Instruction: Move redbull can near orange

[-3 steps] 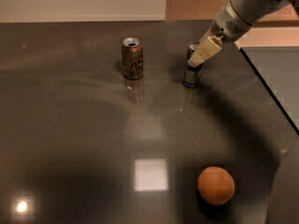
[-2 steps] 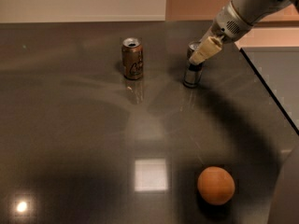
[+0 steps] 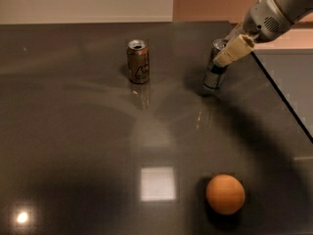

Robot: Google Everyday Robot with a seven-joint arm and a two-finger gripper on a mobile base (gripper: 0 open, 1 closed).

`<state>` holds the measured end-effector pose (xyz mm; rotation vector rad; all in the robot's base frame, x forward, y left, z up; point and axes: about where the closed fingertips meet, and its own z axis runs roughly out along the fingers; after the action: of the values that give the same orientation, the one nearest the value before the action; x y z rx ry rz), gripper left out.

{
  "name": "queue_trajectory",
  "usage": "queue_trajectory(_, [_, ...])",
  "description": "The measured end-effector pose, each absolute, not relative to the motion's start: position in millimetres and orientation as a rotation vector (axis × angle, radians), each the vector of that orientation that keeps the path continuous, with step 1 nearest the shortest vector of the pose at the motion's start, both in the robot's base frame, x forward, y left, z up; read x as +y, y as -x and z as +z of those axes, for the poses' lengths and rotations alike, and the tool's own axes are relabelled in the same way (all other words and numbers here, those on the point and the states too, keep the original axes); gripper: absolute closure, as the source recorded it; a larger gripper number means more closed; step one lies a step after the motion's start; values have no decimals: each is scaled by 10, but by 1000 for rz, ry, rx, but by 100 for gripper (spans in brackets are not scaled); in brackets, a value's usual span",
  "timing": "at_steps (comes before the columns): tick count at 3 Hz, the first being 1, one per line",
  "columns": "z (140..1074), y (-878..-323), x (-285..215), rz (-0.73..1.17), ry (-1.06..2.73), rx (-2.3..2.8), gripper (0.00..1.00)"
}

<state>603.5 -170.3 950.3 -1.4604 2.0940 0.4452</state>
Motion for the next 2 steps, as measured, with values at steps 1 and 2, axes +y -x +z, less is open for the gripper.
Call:
queue_trajectory(1, [9622, -5678, -1851, 443, 1467, 2071, 100])
queue_trajectory(2, [9665, -5233, -1959, 424, 1502, 2053, 100])
